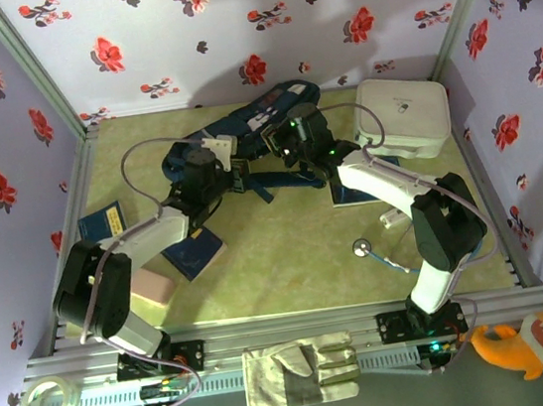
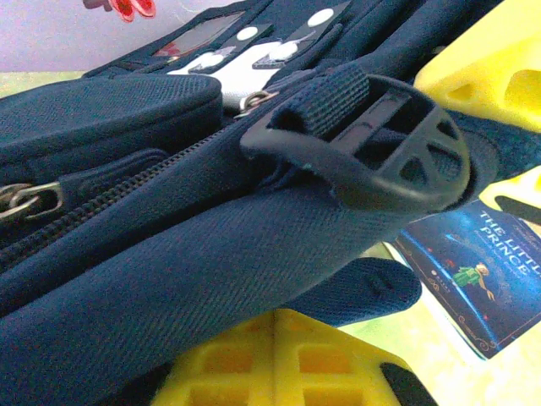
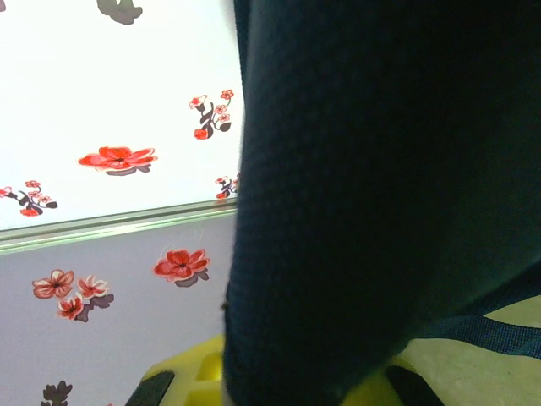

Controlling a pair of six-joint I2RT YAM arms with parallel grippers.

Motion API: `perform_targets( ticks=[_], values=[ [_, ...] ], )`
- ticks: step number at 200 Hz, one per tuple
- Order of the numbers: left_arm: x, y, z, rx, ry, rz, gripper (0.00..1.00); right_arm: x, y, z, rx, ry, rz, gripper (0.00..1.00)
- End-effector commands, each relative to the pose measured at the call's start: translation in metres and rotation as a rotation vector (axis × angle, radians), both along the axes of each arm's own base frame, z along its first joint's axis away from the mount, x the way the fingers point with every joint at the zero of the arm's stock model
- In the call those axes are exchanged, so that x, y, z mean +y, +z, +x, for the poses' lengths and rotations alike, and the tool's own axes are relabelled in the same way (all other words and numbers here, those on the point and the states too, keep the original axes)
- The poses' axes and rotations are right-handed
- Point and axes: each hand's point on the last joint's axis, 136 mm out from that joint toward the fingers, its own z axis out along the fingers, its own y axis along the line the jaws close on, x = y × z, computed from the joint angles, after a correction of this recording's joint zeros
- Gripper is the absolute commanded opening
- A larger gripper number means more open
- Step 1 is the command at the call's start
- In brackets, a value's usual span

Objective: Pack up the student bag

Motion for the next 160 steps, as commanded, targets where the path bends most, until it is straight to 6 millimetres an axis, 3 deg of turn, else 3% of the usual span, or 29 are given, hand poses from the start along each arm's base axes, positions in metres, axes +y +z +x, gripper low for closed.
perform_targets(
  ticks=[1,27,43,58,87,121,160],
  values=[
    [0.003,0.014,-0.006,-0.052,-0.027,-0.011,0.0,0.003,0.063,0.007,-0.152,0.011,0.08,0.0],
    [-0.006,0.017,-0.011,-0.084,-0.092,-0.023,0.12,0.007,0.07,0.005,-0.16,0.033,0.104,0.0],
    [-0.013,0.019,-0.014,-0.122,-0.133,-0.007,0.28,0.011,0.077,0.003,-0.172,0.047,0.114,0.0],
    [-0.017,0.019,-0.013,-0.162,-0.156,0.017,0.37,0.014,0.08,0.0,-0.177,0.06,0.119,0.0],
    [-0.023,0.018,-0.011,-0.263,-0.201,0.073,0.41,0.018,0.084,-0.001,-0.179,0.072,0.135,0.0],
    [-0.031,0.009,-0.002,-0.245,-0.209,0.088,0.43,0.021,0.084,-0.002,-0.176,0.082,0.149,0.0],
    [-0.03,0.009,0.02,-0.265,-0.127,0.061,0.44,0.023,0.086,-0.004,-0.178,0.093,0.156,0.0]
  ],
)
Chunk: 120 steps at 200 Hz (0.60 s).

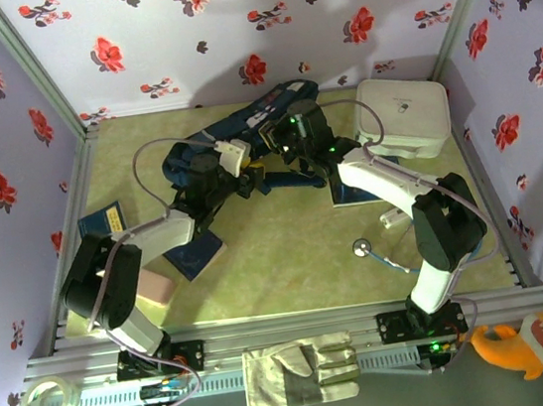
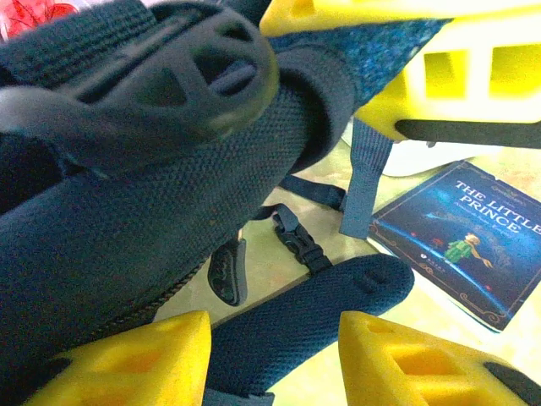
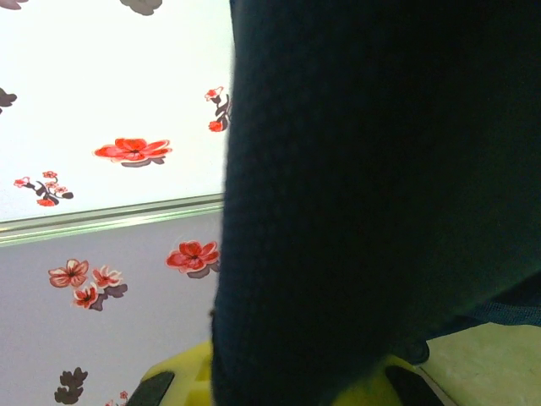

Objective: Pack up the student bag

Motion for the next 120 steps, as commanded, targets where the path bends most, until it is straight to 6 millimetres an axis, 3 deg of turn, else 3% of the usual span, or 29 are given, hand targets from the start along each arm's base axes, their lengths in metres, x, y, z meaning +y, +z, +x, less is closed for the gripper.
perform_targets(
  ticks=[1,44,68,91,120],
  values=[
    [-0.004,0.013,0.02,-0.062,0.047,-0.027,0.44,0.018,0.073,-0.004,-0.162,0.068,0.134,0.0],
    [-0.006,0.024,0.032,-0.094,0.078,-0.074,0.43,0.019,0.073,-0.005,-0.16,0.072,0.136,0.0],
    [0.009,0.029,0.029,-0.104,0.127,-0.076,0.44,0.012,0.072,-0.002,-0.168,0.054,0.107,0.0],
    [0.028,0.029,0.006,-0.033,0.121,-0.059,0.48,-0.004,0.057,0.005,-0.156,0.017,0.042,0.0],
    [0.044,0.017,-0.041,0.066,0.036,0.059,0.55,-0.027,0.036,0.015,-0.131,-0.013,-0.013,0.0]
  ],
)
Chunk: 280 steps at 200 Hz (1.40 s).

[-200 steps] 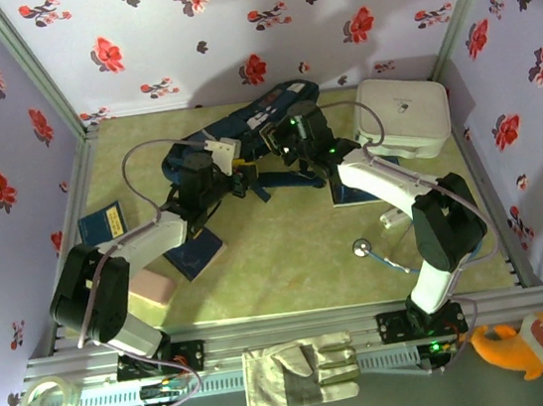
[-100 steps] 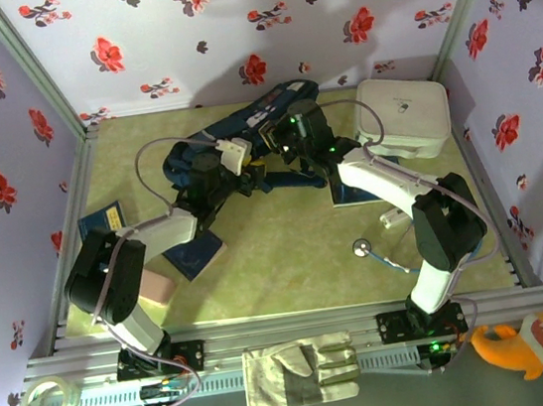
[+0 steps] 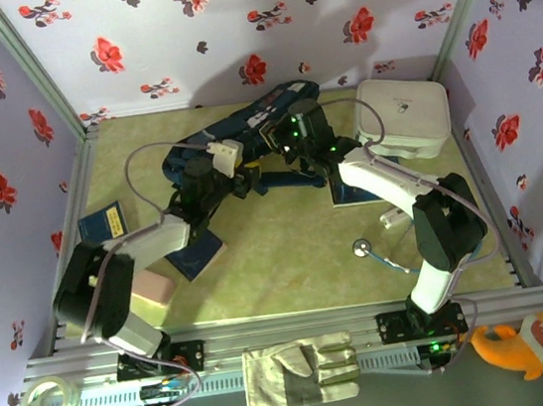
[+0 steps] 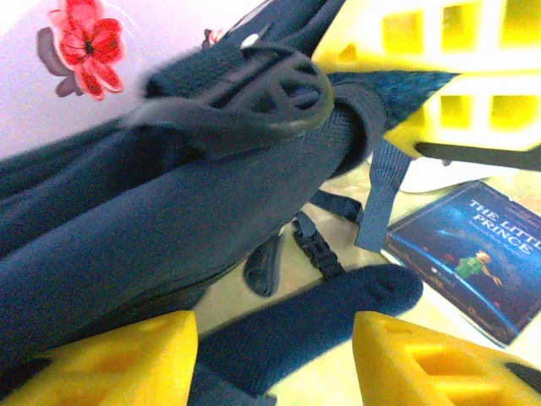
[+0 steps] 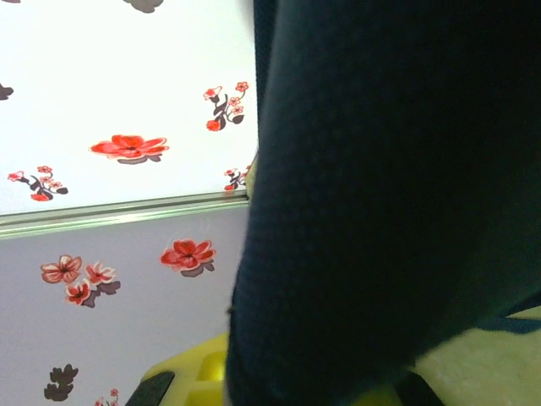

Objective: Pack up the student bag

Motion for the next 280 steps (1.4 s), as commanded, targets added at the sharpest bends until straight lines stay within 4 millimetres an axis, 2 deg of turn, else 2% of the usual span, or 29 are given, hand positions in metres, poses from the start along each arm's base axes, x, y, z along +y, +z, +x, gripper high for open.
perform_targets(
  ticks=[1,10,28,48,62,85,103,135,164,181,194,204,209,221,237,247,262,280],
  values=[
    [0.022,0.001,-0.031,0.062,-0.031,0.078,0.55,-0.019,0.039,0.01,-0.116,-0.012,0.018,0.0],
    [0.028,-0.002,-0.04,0.084,-0.041,0.114,0.57,-0.023,0.035,0.011,-0.115,-0.005,0.001,0.0],
    [0.042,0.01,-0.049,0.057,-0.055,0.198,0.63,-0.03,0.029,0.012,-0.109,0.012,-0.032,0.0],
    [0.058,0.024,-0.04,0.043,-0.032,0.249,0.69,-0.032,0.024,0.012,-0.105,0.043,-0.046,0.0],
    [0.062,0.026,-0.03,0.033,-0.043,0.308,0.71,-0.033,0.023,0.012,-0.106,0.064,-0.05,0.0],
    [0.052,0.02,-0.017,0.046,-0.148,0.382,0.72,-0.034,0.027,0.012,-0.117,0.076,-0.053,0.0],
    [0.043,0.013,-0.005,0.07,-0.209,0.433,0.69,-0.036,0.03,0.011,-0.124,0.085,-0.06,0.0],
    [0.027,0.009,0.008,0.098,-0.304,0.43,0.65,-0.036,0.029,0.012,-0.123,0.094,-0.058,0.0],
    [0.024,0.003,0.024,0.093,-0.301,0.437,0.52,-0.037,0.03,0.011,-0.126,0.097,-0.053,0.0],
    [0.024,0.006,0.031,0.073,-0.291,0.429,0.35,-0.039,0.028,0.011,-0.122,0.095,-0.052,0.0],
    [0.023,0.009,0.033,0.057,-0.29,0.429,0.14,-0.042,0.029,0.011,-0.127,0.09,-0.055,0.0],
    [0.022,0.016,0.035,0.043,-0.284,0.423,0.04,-0.044,0.029,0.01,-0.131,0.09,-0.061,0.0],
    [0.022,0.019,0.036,0.038,-0.281,0.419,0.0,-0.046,0.029,0.01,-0.135,0.091,-0.068,0.02],
    [0.022,0.033,0.036,0.019,-0.271,0.403,0.0,-0.052,0.028,0.009,-0.15,0.102,-0.098,0.13],
    [0.022,0.053,0.034,0.001,-0.26,0.375,0.0,-0.062,0.025,0.006,-0.202,0.139,-0.182,0.37],
    [0.022,0.062,0.033,0.014,-0.248,0.357,0.0,-0.067,0.023,0.003,-0.253,0.175,-0.246,0.47],
    [0.022,0.074,0.032,0.042,-0.237,0.336,0.0,-0.076,0.016,-0.005,-0.302,0.219,-0.342,0.54],
    [0.023,0.075,0.032,0.108,-0.226,0.324,0.0,-0.08,0.017,-0.019,-0.394,0.272,-0.42,0.59]
  ],
)
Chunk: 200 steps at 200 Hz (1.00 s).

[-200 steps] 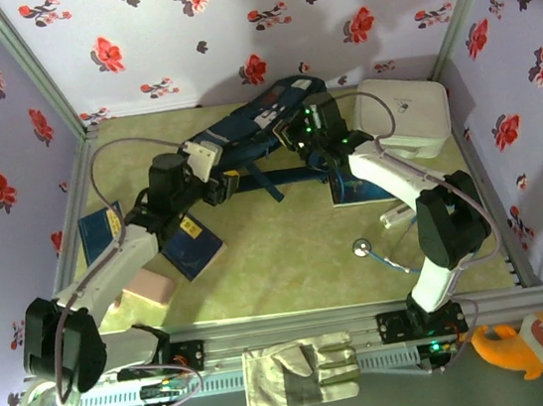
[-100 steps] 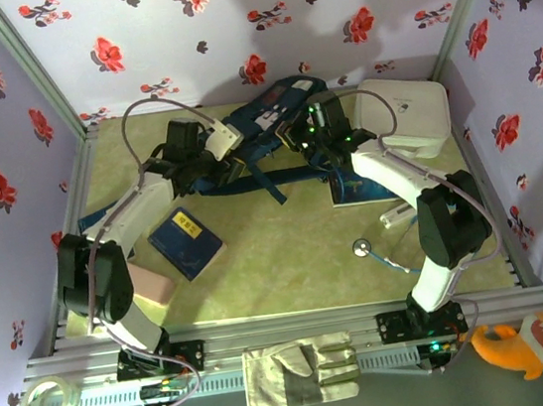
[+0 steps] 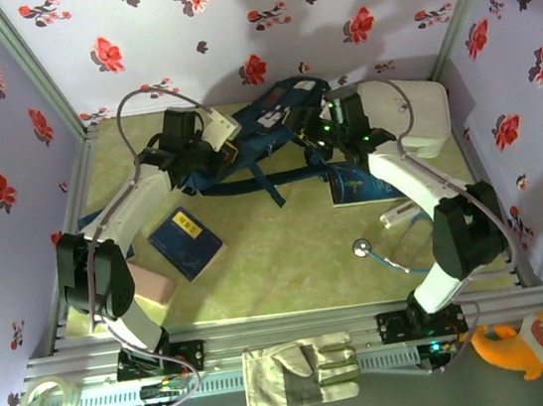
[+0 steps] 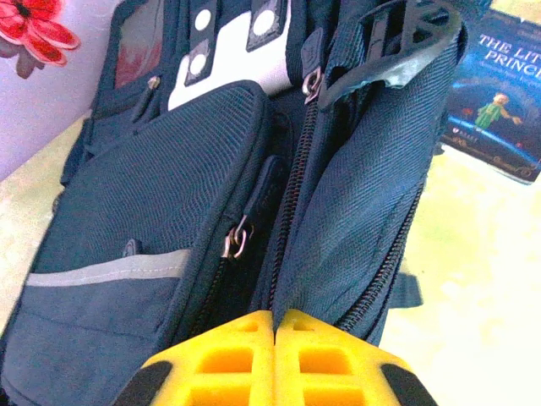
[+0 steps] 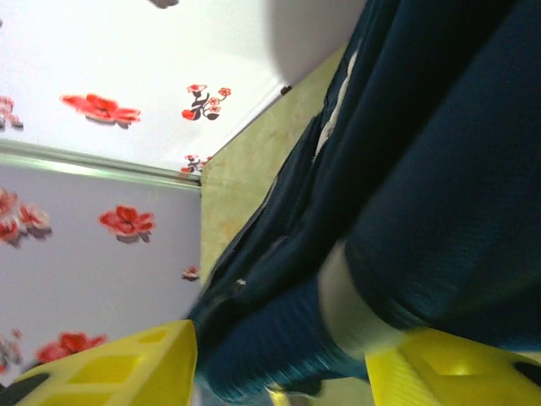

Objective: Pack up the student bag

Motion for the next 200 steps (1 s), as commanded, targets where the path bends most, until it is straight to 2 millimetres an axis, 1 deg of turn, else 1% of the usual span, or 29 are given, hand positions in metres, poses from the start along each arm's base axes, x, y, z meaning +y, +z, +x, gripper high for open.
perform_targets(
  ticks=[1,17,36,56,74,83,86,107,128,140,158,189,200],
  values=[
    [-0.001,0.046,0.002,0.003,0.036,-0.081,0.0,-0.009,0.013,-0.018,-0.199,0.109,-0.152,0.59],
    [-0.004,0.046,0.002,0.034,0.047,-0.086,0.0,-0.008,0.013,-0.031,-0.282,0.163,-0.2,0.6],
    [-0.005,0.045,0.002,0.046,0.051,-0.088,0.0,-0.004,0.001,-0.04,-0.324,0.2,-0.245,0.59],
    [-0.007,0.044,0.002,0.054,0.056,-0.095,0.0,0.018,-0.009,-0.045,-0.36,0.291,-0.262,0.51],
    [-0.009,0.044,0.003,0.056,0.059,-0.102,0.0,0.041,-0.018,-0.043,-0.383,0.37,-0.293,0.44],
    [-0.009,0.044,0.002,0.058,0.059,-0.104,0.0,0.05,-0.018,-0.04,-0.4,0.394,-0.312,0.42],
    [-0.009,0.044,0.002,0.058,0.058,-0.103,0.0,0.052,-0.02,-0.038,-0.399,0.4,-0.316,0.41],
    [-0.01,0.041,0.001,0.066,0.06,-0.103,0.0,0.066,-0.022,-0.027,-0.454,0.424,-0.347,0.36],
    [-0.01,0.038,0.001,0.076,0.062,-0.102,0.0,0.066,-0.024,-0.015,-0.475,0.391,-0.375,0.33],
    [-0.011,0.038,0.0,0.078,0.06,-0.102,0.0,0.066,-0.024,-0.011,-0.48,0.382,-0.38,0.29],
    [-0.012,0.037,-0.001,0.078,0.057,-0.1,0.0,0.066,-0.025,-0.009,-0.48,0.375,-0.384,0.26],
    [-0.014,0.038,0.0,0.076,0.055,-0.103,0.0,0.059,-0.029,-0.011,-0.476,0.351,-0.405,0.22],
    [-0.014,0.037,0.0,0.078,0.055,-0.102,0.0,0.058,-0.028,-0.012,-0.481,0.351,-0.405,0.18]
  ],
)
